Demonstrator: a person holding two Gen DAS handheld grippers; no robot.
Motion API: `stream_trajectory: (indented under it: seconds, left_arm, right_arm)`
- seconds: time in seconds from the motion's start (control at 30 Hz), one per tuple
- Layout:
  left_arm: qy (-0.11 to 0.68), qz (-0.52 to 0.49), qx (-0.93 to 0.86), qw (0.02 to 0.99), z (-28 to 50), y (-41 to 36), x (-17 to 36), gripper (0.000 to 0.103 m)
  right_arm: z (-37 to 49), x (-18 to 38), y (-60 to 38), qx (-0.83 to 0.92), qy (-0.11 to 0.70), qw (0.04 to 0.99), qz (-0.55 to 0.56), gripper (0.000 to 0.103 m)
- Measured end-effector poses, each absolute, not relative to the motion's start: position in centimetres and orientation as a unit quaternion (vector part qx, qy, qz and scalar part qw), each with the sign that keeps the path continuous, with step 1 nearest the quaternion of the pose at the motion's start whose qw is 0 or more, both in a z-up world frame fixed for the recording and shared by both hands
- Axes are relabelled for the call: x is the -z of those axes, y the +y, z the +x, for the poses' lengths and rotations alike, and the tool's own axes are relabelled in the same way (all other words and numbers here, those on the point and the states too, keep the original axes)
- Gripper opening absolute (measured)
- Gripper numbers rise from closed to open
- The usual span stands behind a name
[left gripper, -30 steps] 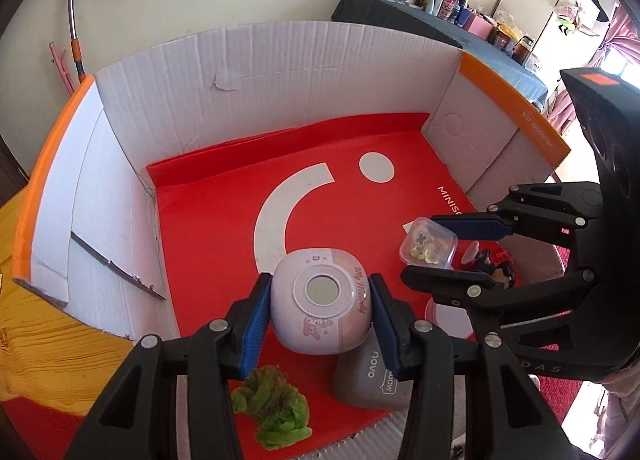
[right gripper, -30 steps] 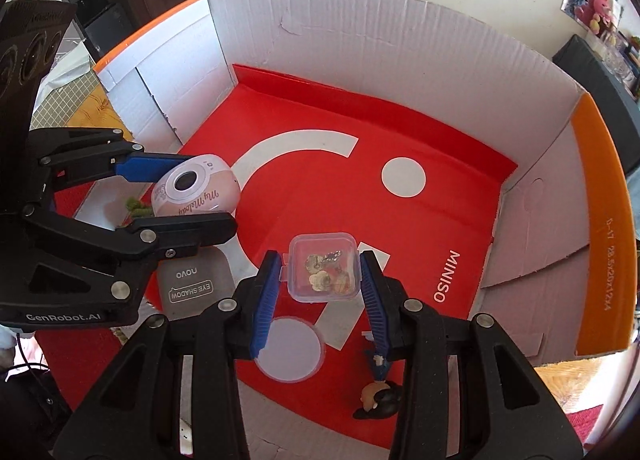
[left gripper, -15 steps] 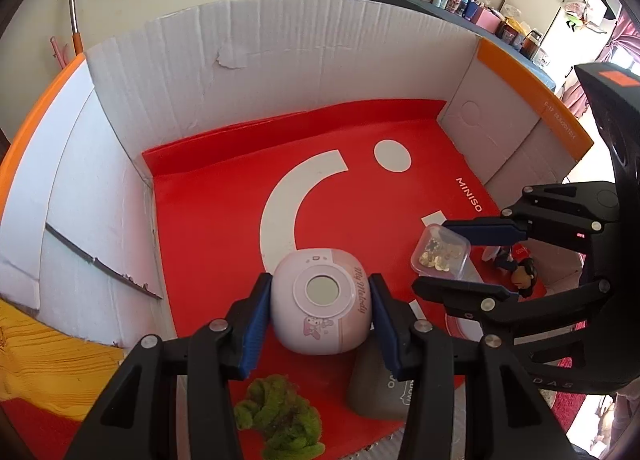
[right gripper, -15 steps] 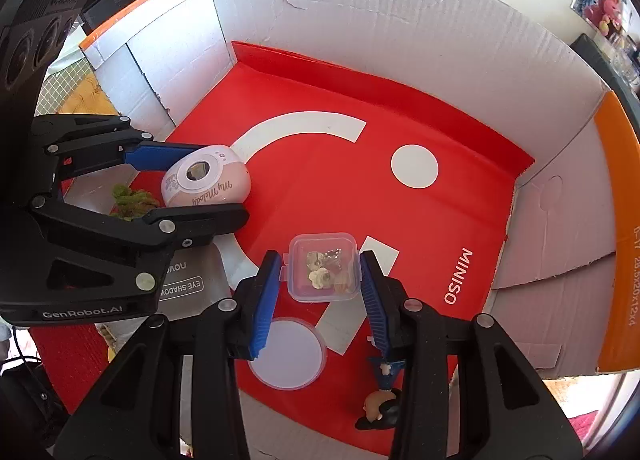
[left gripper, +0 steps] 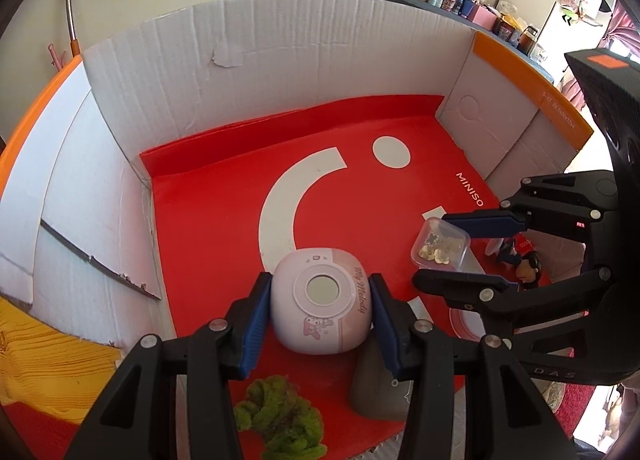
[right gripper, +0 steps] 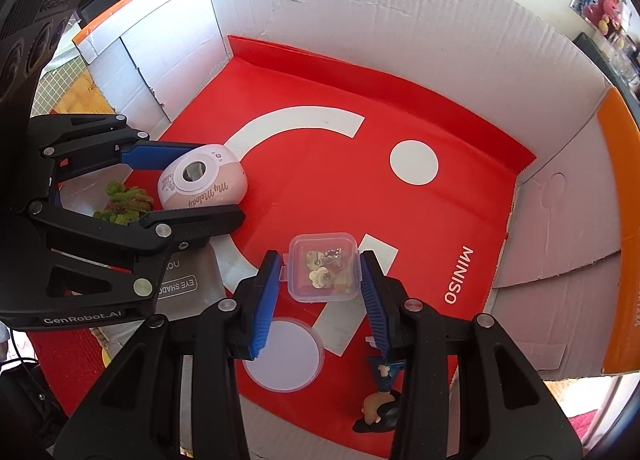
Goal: Organize objects
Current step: 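Lower both items onto the box floor and open both tools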
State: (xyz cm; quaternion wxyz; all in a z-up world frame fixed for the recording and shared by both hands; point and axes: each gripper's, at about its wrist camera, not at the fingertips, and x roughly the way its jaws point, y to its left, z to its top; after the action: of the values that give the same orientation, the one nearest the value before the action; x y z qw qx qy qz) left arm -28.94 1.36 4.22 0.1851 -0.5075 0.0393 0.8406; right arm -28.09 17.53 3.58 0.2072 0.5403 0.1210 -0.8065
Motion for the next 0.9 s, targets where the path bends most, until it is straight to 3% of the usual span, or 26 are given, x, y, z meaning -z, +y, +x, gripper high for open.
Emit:
stream_trajectory:
  seconds: [0.9]
  left_arm:
    - [0.025, -0.510, -0.839, 0.188, -29.1, 1.0, -4.0, 0.049]
  right_arm:
    - [-27.8, -3.8, 19.6, 0.808, 0.112, 0.208, 0.540, 0.040]
